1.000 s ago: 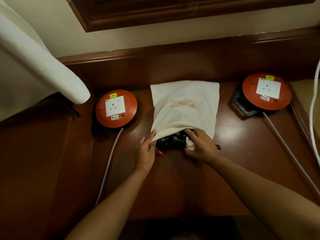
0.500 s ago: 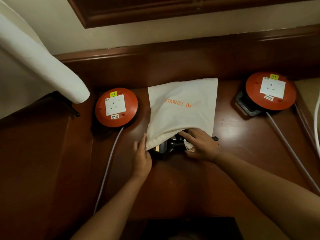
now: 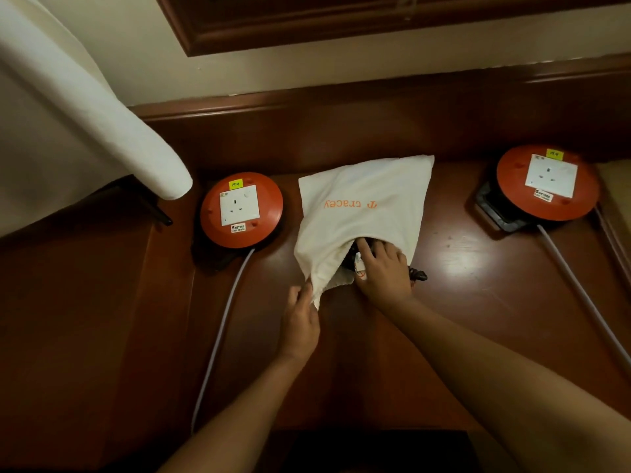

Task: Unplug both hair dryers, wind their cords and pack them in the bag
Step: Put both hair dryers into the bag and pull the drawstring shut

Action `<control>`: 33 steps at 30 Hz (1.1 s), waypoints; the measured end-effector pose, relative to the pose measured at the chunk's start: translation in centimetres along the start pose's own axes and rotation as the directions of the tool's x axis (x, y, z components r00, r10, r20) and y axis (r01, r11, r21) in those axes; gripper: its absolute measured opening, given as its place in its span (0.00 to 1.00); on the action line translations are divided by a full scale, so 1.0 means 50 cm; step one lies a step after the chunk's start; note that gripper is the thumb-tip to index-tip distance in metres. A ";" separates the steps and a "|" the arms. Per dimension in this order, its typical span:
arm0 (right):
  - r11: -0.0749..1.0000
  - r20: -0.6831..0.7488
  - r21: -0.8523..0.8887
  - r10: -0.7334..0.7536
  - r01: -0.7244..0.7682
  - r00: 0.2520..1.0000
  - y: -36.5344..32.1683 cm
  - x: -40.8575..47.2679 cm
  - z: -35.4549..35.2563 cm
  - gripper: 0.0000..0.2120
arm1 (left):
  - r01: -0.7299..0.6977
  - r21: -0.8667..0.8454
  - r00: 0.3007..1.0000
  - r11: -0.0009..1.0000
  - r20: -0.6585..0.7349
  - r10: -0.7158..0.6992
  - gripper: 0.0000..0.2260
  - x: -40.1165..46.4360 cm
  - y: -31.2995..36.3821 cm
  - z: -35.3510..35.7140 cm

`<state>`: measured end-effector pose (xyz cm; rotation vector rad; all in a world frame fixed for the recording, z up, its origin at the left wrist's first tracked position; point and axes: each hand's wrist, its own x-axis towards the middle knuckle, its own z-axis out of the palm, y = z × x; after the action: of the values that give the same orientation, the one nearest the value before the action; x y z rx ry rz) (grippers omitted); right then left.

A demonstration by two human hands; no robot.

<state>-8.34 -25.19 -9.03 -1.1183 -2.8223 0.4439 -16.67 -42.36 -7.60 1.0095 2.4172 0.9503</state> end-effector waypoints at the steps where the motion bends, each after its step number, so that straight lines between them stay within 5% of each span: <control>1: 0.999 0.015 0.004 0.046 -0.047 0.999 -0.011 0.001 0.003 0.31 | -0.011 0.006 1.000 1.000 -0.006 0.011 0.18 0.003 -0.002 0.000; 5: 0.984 0.084 0.028 0.175 -0.178 0.981 -0.035 0.002 0.023 0.29 | -0.068 0.039 0.998 0.997 -0.016 0.068 0.19 0.011 -0.008 -0.002; 16: 0.988 0.033 0.124 0.091 -0.095 0.995 0.008 -0.012 0.005 0.22 | 0.097 0.153 0.994 0.983 0.026 -0.102 0.19 -0.007 -0.037 -0.008; 21: 0.989 0.074 -0.108 0.112 -0.104 0.991 0.063 -0.071 -0.019 0.17 | -0.185 0.414 0.974 0.891 -0.041 0.221 0.22 -0.010 -0.022 0.029; 25: 0.956 0.162 -0.262 0.182 -0.135 0.970 0.087 -0.101 -0.048 0.17 | -0.529 0.360 0.849 0.769 0.239 0.472 0.20 -0.010 0.014 0.082; 28: 0.942 0.186 -0.277 0.247 -0.190 0.951 0.117 -0.125 -0.065 0.14 | -0.523 0.330 0.843 0.786 0.337 0.419 0.24 0.000 0.043 0.119; 33: 0.941 0.106 -0.253 0.256 -0.223 0.961 0.137 -0.143 -0.069 0.11 | -0.470 0.405 0.883 0.784 0.227 0.411 0.28 0.018 0.077 0.126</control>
<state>1.98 -24.47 -7.49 -1.5474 -2.9293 0.2038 -11.99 -36.88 -9.47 1.8091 2.3842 0.4179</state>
